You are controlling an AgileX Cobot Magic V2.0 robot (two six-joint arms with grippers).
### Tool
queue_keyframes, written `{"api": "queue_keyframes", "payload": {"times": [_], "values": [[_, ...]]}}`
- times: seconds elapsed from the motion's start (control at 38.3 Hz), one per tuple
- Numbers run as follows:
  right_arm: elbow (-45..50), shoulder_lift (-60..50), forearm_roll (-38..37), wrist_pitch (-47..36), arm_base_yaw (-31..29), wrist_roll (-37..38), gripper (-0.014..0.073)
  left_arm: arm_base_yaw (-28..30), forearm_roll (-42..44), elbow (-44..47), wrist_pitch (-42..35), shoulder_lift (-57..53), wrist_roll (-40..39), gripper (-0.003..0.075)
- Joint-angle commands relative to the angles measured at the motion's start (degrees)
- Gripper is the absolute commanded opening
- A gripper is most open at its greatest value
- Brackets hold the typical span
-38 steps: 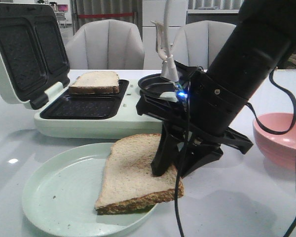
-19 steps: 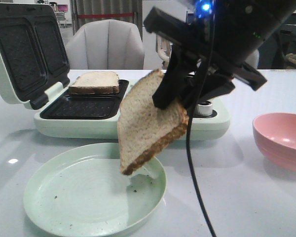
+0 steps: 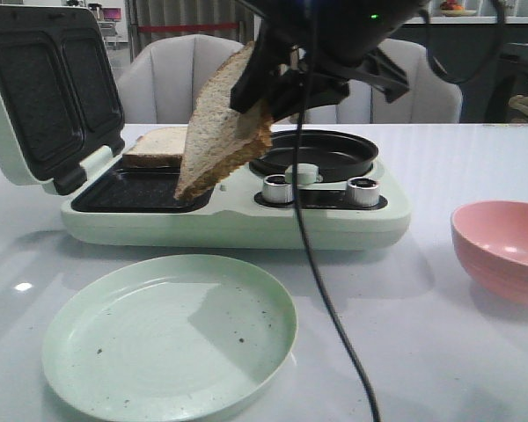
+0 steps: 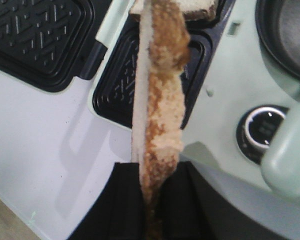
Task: Make breakfast with bread and shrimp
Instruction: 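Carry the bread over and lay it on the near waffle plate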
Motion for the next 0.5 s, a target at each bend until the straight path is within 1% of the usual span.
{"api": "queue_keyframes", "payload": {"times": [0.0,0.13,0.34,0.42,0.47], "values": [[-6.4,1.4,2.1,-3.6,0.4,-0.6,0.0073,-0.4,1.2,-1.7,-3.8,-0.1,0.0,0.0507],[-13.2,6.9,2.8,-2.7,1.1,-0.6,0.0073,-0.4,1.2,-1.7,-3.8,-0.1,0.0,0.0507],[-23.2,14.9,5.5,1.1,2.1,-0.6,0.0073,-0.4,1.2,-1.7,-3.8,-0.1,0.0,0.0507],[-26.2,17.6,6.1,2.6,2.2,-0.6,0.008,-0.4,1.2,-1.7,-3.8,-0.1,0.0,0.0507],[-27.7,19.1,6.1,3.5,2.2,-0.6,0.0101,-0.4,1.2,-1.7,-3.8,-0.1,0.0,0.0507]]}}
